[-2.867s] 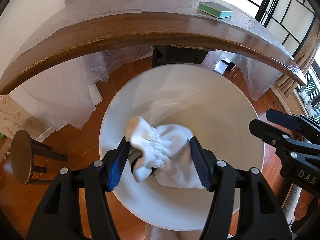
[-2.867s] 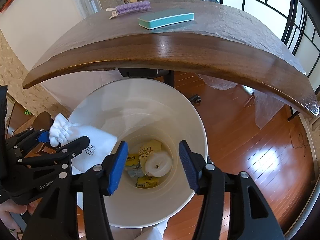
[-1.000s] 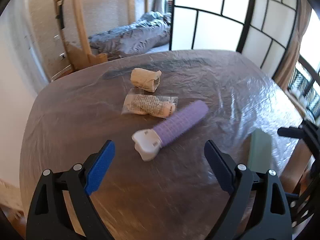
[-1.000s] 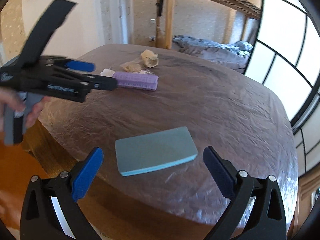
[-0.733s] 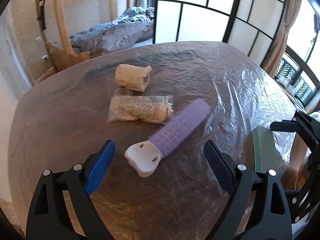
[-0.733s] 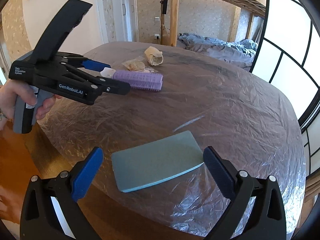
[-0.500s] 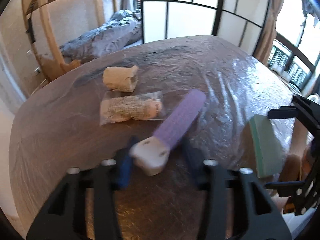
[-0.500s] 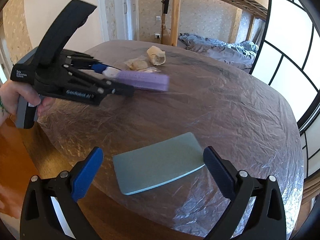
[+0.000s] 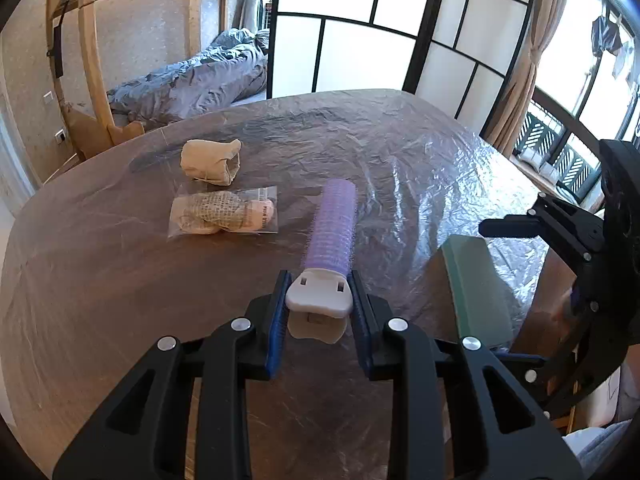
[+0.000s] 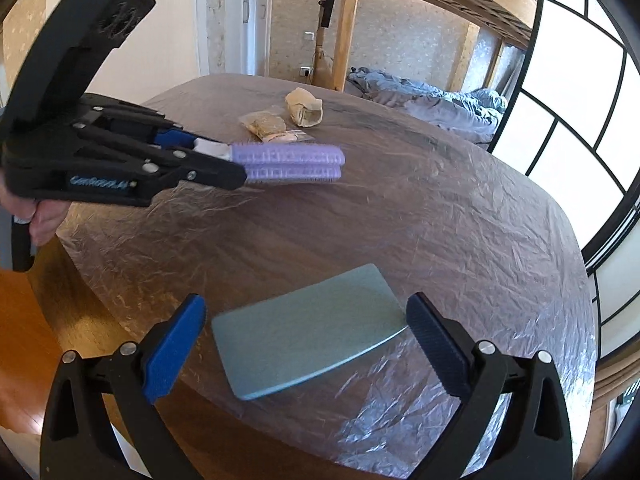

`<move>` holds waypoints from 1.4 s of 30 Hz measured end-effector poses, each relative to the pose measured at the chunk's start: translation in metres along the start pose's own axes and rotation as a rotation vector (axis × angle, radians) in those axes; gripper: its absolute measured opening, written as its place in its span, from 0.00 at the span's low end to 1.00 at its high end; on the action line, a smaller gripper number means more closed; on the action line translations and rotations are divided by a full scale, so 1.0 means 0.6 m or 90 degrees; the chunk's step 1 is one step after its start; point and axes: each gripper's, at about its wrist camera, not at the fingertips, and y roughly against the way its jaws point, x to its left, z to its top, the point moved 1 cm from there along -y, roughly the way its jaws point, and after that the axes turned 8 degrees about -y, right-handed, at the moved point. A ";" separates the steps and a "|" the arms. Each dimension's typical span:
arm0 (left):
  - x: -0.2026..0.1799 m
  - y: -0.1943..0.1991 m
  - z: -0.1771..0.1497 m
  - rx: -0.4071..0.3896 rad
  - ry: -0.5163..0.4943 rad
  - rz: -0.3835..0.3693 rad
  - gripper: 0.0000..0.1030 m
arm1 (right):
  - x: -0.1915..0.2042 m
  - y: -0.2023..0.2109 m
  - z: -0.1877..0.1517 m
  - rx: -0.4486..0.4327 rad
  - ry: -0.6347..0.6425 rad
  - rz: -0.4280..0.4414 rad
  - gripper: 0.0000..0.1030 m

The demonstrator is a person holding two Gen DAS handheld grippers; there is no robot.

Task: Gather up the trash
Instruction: 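Grasp the purple hair roller with the left tool while the right tool grasps the teal sponge, then carry the hair roller and teal sponge over the white bucket with both tools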

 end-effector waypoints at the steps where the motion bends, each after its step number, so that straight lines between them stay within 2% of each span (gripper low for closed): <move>1: 0.000 0.001 -0.001 -0.001 0.006 -0.004 0.30 | 0.000 0.000 0.002 -0.003 0.008 -0.004 0.96; 6: 0.001 0.003 -0.005 -0.002 0.020 -0.006 0.30 | -0.007 -0.003 0.005 0.007 0.028 -0.006 0.96; 11: 0.008 0.003 -0.004 -0.007 0.032 -0.007 0.30 | -0.016 -0.017 0.001 0.027 0.012 0.032 0.96; 15: 0.006 0.002 -0.005 -0.009 0.038 -0.003 0.30 | -0.016 -0.022 0.000 0.031 0.005 0.039 0.96; 17: 0.005 0.002 -0.005 -0.011 0.041 -0.004 0.30 | -0.019 -0.023 -0.002 0.032 -0.007 0.047 0.91; 22: 0.003 0.008 -0.006 -0.020 0.047 0.004 0.30 | -0.027 -0.013 -0.001 0.018 -0.018 0.031 0.91; 25: 0.003 0.014 -0.006 -0.025 0.059 0.001 0.30 | -0.028 -0.001 0.003 0.009 -0.040 0.039 0.91; 31: -0.008 0.023 -0.006 -0.036 0.080 0.008 0.30 | -0.030 0.006 0.008 0.015 -0.085 0.030 0.91; 38: -0.025 0.034 -0.013 -0.037 0.099 0.052 0.30 | -0.035 0.014 0.009 0.022 -0.138 0.007 0.91; 42: -0.033 0.039 -0.024 -0.038 0.123 0.058 0.30 | -0.033 0.023 0.005 0.020 -0.151 0.006 0.91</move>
